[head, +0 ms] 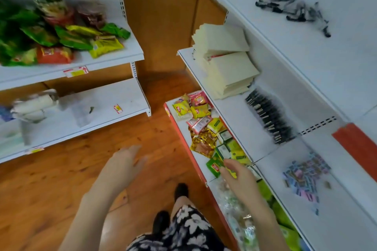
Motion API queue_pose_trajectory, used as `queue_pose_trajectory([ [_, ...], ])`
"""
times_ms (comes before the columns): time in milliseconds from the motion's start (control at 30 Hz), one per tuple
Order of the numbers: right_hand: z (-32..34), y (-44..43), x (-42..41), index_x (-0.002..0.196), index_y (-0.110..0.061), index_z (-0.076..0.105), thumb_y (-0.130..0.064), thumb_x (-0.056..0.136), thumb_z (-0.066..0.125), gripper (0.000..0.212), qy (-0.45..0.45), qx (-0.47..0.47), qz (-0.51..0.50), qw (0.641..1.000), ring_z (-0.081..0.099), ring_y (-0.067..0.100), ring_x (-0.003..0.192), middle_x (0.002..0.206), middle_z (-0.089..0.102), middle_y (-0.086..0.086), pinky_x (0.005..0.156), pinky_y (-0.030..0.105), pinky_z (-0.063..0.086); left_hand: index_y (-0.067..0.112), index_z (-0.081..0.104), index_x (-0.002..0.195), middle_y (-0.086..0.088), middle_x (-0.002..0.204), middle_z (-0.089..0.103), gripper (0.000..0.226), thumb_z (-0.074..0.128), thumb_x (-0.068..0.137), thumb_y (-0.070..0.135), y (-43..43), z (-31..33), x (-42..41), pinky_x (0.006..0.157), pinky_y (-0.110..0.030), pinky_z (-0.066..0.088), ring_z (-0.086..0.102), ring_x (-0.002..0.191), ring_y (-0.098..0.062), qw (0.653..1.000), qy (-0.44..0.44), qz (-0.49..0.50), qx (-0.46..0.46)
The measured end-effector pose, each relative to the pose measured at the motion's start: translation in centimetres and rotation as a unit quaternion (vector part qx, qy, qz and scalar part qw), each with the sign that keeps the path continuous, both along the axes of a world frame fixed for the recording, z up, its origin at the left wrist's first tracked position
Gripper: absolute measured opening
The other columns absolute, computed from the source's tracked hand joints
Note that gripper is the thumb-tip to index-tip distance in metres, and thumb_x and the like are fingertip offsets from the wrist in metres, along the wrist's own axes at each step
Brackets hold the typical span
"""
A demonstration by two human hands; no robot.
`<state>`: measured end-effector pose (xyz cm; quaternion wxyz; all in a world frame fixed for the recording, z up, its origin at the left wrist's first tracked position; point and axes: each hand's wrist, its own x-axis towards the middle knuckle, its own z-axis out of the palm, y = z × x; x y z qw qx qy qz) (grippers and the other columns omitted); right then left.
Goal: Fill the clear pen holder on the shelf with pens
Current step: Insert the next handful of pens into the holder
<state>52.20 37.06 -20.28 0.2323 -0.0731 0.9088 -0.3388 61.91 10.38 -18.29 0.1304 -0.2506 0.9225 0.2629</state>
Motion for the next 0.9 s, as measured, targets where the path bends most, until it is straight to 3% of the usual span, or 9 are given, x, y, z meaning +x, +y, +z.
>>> queue_pose_trajectory([
  [133, -0.3, -3.6, -3.9, 0.123, -0.012, 0.055, -0.019, 0.090, 0.055, 0.034, -0.006, -0.011, 0.001, 1.000, 0.052, 0.009, 0.108, 0.121, 0.059, 0.000, 0.091, 0.021, 0.039, 0.014, 0.045, 0.135, -0.007, 0.134, 0.053, 0.048, 0.048, 0.093, 0.036, -3.0, -1.3, -2.6, 0.097, -0.030, 0.041, 0.051, 0.122, -0.022, 1.000, -0.004, 0.007, 0.017],
  [233, -0.9, -6.9, -7.7, 0.119, -0.012, 0.057, -0.019, 0.090, 0.055, 0.030, 0.004, -0.020, 0.017, 1.000, 0.050, 0.003, 0.101, 0.109, 0.058, -0.006, 0.085, 0.017, 0.037, 0.013, 0.044, 0.135, -0.006, 0.136, 0.052, 0.048, 0.049, 0.093, 0.035, -5.7, -2.0, -6.0, 0.097, -0.029, 0.040, 0.049, 0.124, -0.021, 1.000, -0.004, 0.011, 0.024],
  [333, -1.5, -10.1, -12.1, 0.121, -0.012, 0.055, -0.020, 0.091, 0.054, 0.032, 0.008, -0.021, 0.010, 1.000, 0.052, 0.006, 0.096, 0.112, 0.059, -0.001, 0.082, 0.016, 0.038, 0.014, 0.044, 0.136, -0.006, 0.139, 0.049, 0.047, 0.047, 0.094, 0.034, -8.5, -1.8, -10.4, 0.099, -0.027, 0.037, 0.046, 0.127, -0.020, 1.000, -0.005, 0.017, 0.017],
  [433, -1.5, -13.5, -17.5, 0.119, -0.014, 0.057, -0.020, 0.091, 0.054, 0.028, 0.002, -0.036, -0.005, 0.999, 0.056, 0.003, 0.080, 0.106, 0.059, -0.002, 0.064, 0.007, 0.043, 0.016, 0.041, 0.138, -0.004, 0.142, 0.046, 0.048, 0.046, 0.094, 0.035, -11.8, -1.4, -15.9, 0.103, -0.027, 0.034, 0.043, 0.129, -0.019, 1.000, -0.006, 0.010, 0.003],
  [567, 0.0, -17.6, -24.0, 0.114, -0.012, 0.061, -0.020, 0.089, 0.056, 0.026, 0.030, -0.058, -0.022, 0.998, 0.058, 0.014, 0.101, 0.111, 0.063, 0.002, 0.082, 0.021, 0.041, 0.017, 0.047, 0.133, -0.004, 0.138, 0.050, 0.042, 0.046, 0.094, 0.033, -15.0, 0.8, -23.0, 0.101, -0.026, 0.036, 0.048, 0.125, -0.019, 0.999, 0.029, -0.021, 0.002],
  [733, 1.7, -21.1, -29.4, 0.110, -0.010, 0.062, -0.017, 0.089, 0.057, 0.023, 0.071, -0.051, -0.016, 0.996, 0.053, 0.005, 0.094, 0.097, 0.059, -0.006, 0.069, 0.003, 0.034, 0.019, 0.045, 0.135, -0.001, 0.140, 0.049, 0.044, 0.045, 0.094, 0.037, -18.3, 1.8, -29.6, 0.104, -0.030, 0.034, 0.046, 0.127, -0.018, 0.995, 0.047, -0.084, -0.004],
  [833, 1.9, -22.5, -32.0, 0.113, -0.008, 0.062, -0.018, 0.088, 0.059, 0.027, 0.083, -0.041, -0.037, 0.995, 0.053, 0.006, 0.097, 0.108, 0.064, 0.002, 0.082, 0.010, 0.035, 0.016, 0.046, 0.134, -0.005, 0.137, 0.052, 0.045, 0.046, 0.093, 0.035, -20.4, 2.2, -33.9, 0.102, -0.031, 0.037, 0.049, 0.124, -0.021, 0.989, 0.062, -0.136, -0.007],
  [900, 2.2, -23.4, -33.3, 0.114, -0.009, 0.062, -0.019, 0.087, 0.060, 0.029, 0.087, -0.039, -0.064, 0.993, 0.053, 0.005, 0.097, 0.112, 0.065, 0.004, 0.082, 0.010, 0.033, 0.016, 0.048, 0.133, -0.005, 0.135, 0.053, 0.044, 0.047, 0.093, 0.034, -21.6, 3.0, -37.1, 0.099, -0.031, 0.039, 0.051, 0.122, -0.022, 0.980, 0.088, -0.177, -0.013],
])
